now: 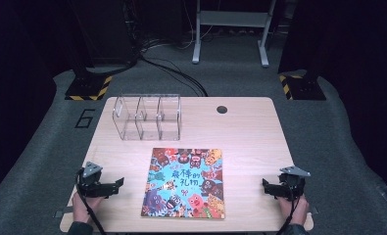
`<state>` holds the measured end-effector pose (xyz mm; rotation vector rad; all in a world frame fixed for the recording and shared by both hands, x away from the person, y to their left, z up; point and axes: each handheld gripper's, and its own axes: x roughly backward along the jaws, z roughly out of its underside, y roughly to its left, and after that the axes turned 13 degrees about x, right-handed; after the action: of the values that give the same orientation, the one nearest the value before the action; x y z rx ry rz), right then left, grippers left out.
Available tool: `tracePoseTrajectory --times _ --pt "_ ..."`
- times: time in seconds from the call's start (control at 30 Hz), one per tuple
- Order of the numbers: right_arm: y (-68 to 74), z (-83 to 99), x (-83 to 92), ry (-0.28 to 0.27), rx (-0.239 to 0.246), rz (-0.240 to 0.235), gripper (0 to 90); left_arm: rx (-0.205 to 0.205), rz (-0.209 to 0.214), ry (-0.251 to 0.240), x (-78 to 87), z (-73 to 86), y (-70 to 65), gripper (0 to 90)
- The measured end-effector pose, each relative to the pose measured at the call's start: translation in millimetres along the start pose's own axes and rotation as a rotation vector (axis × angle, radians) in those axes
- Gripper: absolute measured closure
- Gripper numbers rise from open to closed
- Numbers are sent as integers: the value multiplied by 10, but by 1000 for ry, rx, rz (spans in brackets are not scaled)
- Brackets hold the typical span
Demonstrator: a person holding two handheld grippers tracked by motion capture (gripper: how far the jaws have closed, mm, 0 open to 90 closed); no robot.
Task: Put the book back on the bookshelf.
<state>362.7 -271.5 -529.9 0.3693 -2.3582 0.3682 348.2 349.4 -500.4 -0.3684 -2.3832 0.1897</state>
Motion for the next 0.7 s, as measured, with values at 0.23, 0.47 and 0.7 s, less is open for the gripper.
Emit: tracePoseTrajectory --times 0.23,0.47,0.7 --pt "-1 -1 1 2 0 0 19 -32 67 32 -134 -27 -291 0" --pt "-2 -1 3 1 -1 -1 27 -75 98 90 -346 9 -571 0" --pt "-3 -1 4 0 -1 0 33 -121 120 154 -517 48 -783 0"
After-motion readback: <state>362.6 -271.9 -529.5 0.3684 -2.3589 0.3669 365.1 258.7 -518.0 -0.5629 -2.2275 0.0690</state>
